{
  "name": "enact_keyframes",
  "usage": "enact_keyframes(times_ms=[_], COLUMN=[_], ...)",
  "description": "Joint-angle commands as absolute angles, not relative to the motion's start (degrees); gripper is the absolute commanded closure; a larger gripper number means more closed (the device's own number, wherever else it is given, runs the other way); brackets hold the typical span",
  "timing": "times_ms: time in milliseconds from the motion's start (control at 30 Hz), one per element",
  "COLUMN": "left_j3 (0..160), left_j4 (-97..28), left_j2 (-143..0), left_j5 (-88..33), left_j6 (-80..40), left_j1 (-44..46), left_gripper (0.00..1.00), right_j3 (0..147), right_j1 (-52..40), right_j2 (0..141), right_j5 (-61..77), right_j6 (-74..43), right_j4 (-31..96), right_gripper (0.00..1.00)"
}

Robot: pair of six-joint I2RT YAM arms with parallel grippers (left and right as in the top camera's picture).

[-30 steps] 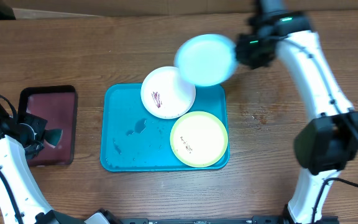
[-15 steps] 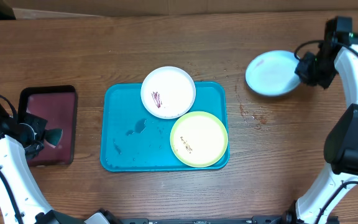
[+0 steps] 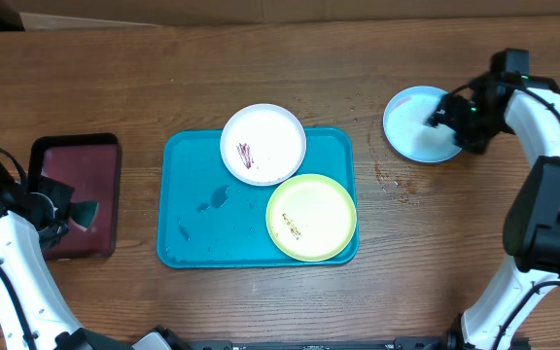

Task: Clean dirty plates on tray and stack at the side
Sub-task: 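Set the light-blue plate on the table, move right gripper to white plate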

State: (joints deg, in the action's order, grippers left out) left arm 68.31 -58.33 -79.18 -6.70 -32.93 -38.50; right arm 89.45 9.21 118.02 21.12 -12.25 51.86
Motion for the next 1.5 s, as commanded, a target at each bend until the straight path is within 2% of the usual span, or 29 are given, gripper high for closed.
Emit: enact_keyframes(times_ms=[0, 100, 267, 433, 633, 767, 1067, 1267, 1467], left_j3=[69.2, 69.2, 69.2, 69.2, 69.2, 69.2, 69.2, 69.2, 69.2], left_j4=[-58.3, -58.3, -58.3, -58.3, -58.5, -58.5, -58.5, -58.5, -58.6], left_j2=[-79.4, -79.4, -79.4, -79.4, -79.4, -79.4, -79.4, -79.4, -79.4], left_j5=[-7.1, -7.1, -7.1, -7.1, -7.1, -7.1, -7.1, -7.1, -7.2], left_j6=[-33.5, -33.5, -33.5, -33.4, -33.4, -33.4, -33.4, -33.4, -33.2], left_j1=[-38.6, -38.6, -38.6, -38.6, -38.6, -38.6, -38.6, -38.6, -38.6], left_gripper=[0.96, 0.96, 0.96, 0.96, 0.96, 0.96, 0.96, 0.96, 0.96], right_j3=[89.4, 89.4, 89.4, 89.4, 89.4, 89.4, 89.3, 89.3, 89.3], right_j1=[3.4, -3.0, -14.4, -23.7, -27.8, -29.8, -30.9, -31.4, -33.0], right_j2=[116.0, 116.0, 116.1, 117.4, 120.6, 121.1, 124.3, 124.4, 124.4], right_j5=[35.9, 33.6, 20.0, 2.5, 2.1, 2.2, -0.4, 0.1, 1.1], right_j6=[-8.5, -8.5, -9.4, -12.3, -14.5, -16.8, -17.3, -18.1, -18.1], right_j4=[48.8, 45.5, 40.9, 35.2, 32.8, 32.3, 30.7, 31.2, 33.5], right_gripper=[0.16, 0.14, 0.01, 0.0, 0.19, 0.48, 0.52, 0.73, 0.89])
